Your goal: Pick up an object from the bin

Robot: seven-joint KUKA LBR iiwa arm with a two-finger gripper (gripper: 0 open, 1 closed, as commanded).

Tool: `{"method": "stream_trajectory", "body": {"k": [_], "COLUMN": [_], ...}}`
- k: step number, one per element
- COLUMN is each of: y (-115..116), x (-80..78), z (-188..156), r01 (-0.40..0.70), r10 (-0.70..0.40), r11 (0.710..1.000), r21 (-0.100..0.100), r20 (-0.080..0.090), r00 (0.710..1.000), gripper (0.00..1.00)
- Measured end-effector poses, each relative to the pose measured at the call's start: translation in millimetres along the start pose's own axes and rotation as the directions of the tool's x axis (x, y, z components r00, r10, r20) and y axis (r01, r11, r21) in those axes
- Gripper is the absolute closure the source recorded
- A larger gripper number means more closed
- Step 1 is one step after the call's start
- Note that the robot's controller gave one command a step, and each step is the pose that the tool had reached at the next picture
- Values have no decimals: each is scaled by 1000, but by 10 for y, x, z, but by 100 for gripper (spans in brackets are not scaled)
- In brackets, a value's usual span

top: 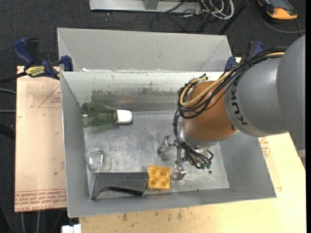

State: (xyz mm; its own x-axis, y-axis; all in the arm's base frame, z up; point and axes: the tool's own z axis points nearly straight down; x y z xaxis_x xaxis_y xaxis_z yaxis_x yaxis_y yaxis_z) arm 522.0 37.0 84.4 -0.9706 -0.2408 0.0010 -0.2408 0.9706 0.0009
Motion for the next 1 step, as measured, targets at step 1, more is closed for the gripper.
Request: {"method": "stream_trajectory", "body": {"k": [1], "y": [313], "x": [71], "z": [85], "r01": [267], "r10": [-266], "r11": [964], "r21": [9], "r20": [-8], "r00": [964], "gripper": [100]}}
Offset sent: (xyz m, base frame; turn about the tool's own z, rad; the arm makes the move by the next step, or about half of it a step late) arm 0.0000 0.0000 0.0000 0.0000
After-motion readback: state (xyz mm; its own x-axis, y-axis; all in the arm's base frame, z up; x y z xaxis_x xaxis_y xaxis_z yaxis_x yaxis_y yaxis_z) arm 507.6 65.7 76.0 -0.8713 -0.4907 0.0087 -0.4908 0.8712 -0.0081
